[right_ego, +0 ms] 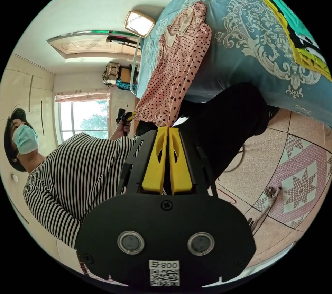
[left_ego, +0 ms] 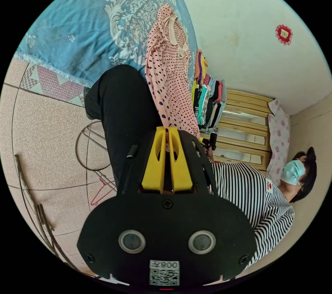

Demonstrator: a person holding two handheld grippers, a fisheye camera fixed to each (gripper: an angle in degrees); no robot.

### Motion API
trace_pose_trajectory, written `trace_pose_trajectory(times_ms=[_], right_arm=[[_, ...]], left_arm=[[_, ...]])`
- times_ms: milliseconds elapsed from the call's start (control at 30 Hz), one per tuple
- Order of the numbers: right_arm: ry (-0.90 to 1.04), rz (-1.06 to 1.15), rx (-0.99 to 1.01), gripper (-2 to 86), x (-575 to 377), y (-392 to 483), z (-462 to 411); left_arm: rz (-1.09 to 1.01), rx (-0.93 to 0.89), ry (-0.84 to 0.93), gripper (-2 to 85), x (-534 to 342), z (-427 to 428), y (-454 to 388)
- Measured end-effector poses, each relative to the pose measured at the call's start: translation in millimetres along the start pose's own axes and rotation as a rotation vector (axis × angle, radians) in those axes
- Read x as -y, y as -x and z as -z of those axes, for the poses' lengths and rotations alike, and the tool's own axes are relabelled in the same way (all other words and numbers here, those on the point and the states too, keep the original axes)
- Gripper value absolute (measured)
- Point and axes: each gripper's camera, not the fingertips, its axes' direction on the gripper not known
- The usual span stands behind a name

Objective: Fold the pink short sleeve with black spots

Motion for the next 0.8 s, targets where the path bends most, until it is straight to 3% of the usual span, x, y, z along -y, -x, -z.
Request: trace_pose_trajectory(times_ms=[500,800], right_arm=[[-0.140,0.119,0.003,0.1,100,10,35],[-0.232,0.164,-0.034,0.2,218,2,62]], left_arm=[[-0.050,-0.078,-0.088,1.5,99,20,-47],[-0.082,-0.106,-0.154,1.6,209,33,-85]])
